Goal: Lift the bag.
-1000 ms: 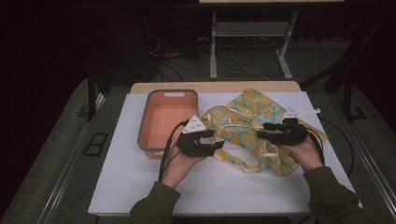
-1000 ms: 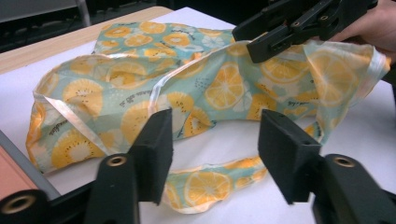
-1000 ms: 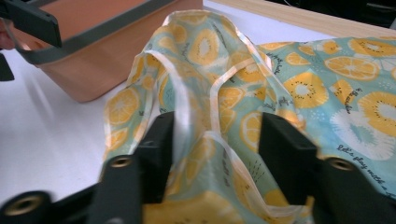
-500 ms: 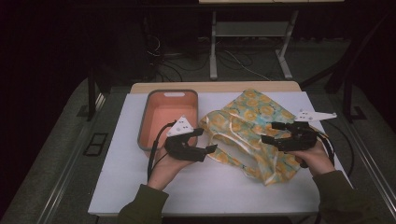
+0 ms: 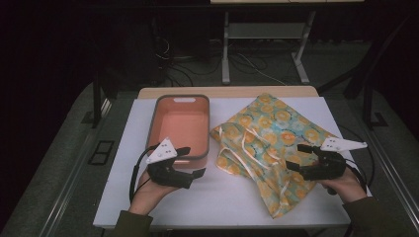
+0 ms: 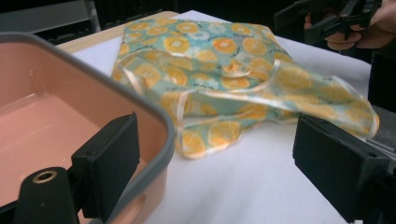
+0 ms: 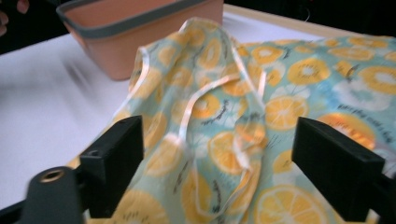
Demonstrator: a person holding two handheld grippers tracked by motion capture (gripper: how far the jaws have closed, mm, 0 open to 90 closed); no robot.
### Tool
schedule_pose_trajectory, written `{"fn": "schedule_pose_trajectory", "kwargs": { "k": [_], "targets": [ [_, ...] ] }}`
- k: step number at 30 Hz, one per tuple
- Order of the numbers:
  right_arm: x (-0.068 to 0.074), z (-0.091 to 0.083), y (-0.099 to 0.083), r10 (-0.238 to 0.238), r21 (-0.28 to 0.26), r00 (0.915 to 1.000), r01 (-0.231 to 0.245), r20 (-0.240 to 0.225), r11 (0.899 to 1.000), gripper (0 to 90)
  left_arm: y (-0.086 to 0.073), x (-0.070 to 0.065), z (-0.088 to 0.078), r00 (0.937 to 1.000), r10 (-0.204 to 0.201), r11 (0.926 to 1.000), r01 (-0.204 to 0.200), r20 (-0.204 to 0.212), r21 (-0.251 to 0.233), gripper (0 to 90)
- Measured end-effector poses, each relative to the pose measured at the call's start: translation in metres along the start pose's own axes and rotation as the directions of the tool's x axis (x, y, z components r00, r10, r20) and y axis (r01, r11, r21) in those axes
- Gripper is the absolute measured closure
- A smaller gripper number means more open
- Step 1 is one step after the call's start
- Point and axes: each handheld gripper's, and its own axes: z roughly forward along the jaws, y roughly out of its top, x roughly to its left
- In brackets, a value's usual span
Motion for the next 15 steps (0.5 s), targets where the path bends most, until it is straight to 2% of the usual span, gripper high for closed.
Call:
{"fn": "schedule_pose_trajectory", "kwargs": {
  "k": [9,15],
  "targets": [
    [0.006,0.001,-0.020,-0.012,0.022,0.9992,0.011,0.038,1.000,13.4,-0.025,0.004,-0.019,0.9997,0.016,0.9998,-0.016,-0.018,-0.009,8.7],
    [0.003,-0.001,-0.025,-0.013,0.030,0.9983,0.011,0.057,0.999,13.4,-0.044,0.008,-0.020,0.9993,0.025,0.9996,-0.025,-0.028,0.015,2.2]
  ]
}}
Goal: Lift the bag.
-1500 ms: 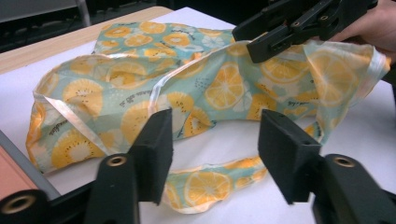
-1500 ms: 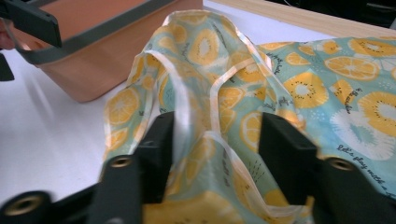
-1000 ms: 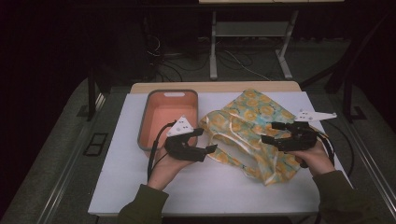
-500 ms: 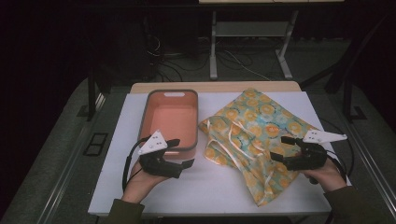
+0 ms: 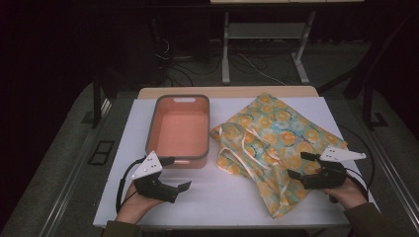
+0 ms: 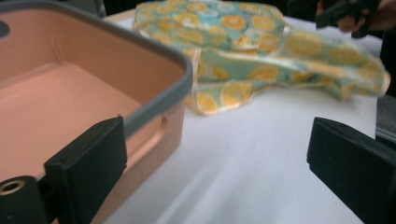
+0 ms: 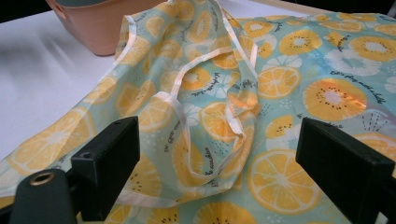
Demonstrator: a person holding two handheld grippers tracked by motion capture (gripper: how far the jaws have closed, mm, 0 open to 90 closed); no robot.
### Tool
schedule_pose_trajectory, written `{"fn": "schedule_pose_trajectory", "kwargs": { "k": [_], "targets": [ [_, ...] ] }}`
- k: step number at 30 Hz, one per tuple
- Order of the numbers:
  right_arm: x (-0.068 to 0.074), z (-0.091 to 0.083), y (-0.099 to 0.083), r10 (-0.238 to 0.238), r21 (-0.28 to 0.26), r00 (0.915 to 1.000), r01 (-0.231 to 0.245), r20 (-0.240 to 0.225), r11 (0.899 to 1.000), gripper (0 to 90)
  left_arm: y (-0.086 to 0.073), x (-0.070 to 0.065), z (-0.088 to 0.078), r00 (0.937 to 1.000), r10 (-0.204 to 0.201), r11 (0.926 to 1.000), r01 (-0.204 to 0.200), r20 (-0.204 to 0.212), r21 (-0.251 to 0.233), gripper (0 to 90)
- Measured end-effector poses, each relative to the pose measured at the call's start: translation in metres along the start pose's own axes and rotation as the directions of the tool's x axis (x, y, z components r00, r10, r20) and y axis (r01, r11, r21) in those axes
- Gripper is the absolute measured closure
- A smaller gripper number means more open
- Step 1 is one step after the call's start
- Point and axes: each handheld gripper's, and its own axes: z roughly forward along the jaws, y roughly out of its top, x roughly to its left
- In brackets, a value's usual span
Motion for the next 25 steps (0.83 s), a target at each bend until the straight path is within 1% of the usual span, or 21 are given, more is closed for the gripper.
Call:
{"fn": "schedule_pose_trajectory", "kwargs": {
  "k": [1,3,6,9,11,12,14,18,25],
  "targets": [
    [0.000,0.000,0.000,0.000,-0.001,1.0000,0.000,0.003,1.000,13.4,-0.002,0.001,0.001,1.0000,0.006,0.9999,-0.006,-0.002,0.010,0.6],
    [0.000,0.001,0.000,0.001,0.001,1.0000,-0.001,0.002,1.000,13.4,-0.007,0.002,0.000,0.9999,-0.014,0.9998,0.014,0.007,0.013,0.0],
    [0.001,0.002,0.000,-0.006,0.005,1.0000,0.006,0.003,1.000,13.4,-0.013,0.003,0.000,0.9999,-0.010,0.9995,0.010,-0.001,0.028,0.0],
    [0.001,0.002,0.000,-0.007,0.005,1.0000,0.007,-0.001,1.000,13.4,-0.018,0.005,0.000,0.9997,-0.023,0.9987,0.023,0.003,0.046,0.0],
    [0.001,0.002,-0.001,-0.008,0.007,1.0000,0.008,-0.003,1.000,13.4,-0.021,0.006,0.001,0.9997,-0.017,0.9979,0.018,-0.015,0.063,0.0],
    [0.001,0.002,-0.001,-0.008,0.007,1.0000,0.008,-0.003,1.000,13.4,-0.021,0.007,0.001,0.9996,-0.022,0.9976,0.023,-0.017,0.065,0.0],
    [0.001,0.003,-0.001,-0.008,0.008,1.0000,0.008,-0.006,1.000,13.4,-0.022,0.009,0.001,0.9991,-0.038,0.9974,0.039,-0.016,0.060,0.0],
    [0.001,0.003,-0.001,-0.012,0.010,0.9999,0.012,-0.008,1.000,13.4,-0.022,0.010,0.000,0.9989,-0.045,0.9977,0.045,-0.015,0.050,0.0],
    [0.002,0.004,-0.001,-0.014,0.012,0.9999,0.014,-0.010,1.000,13.4,-0.022,0.010,0.000,0.9986,-0.051,0.9975,0.052,-0.011,0.048,0.0]
  ]
}}
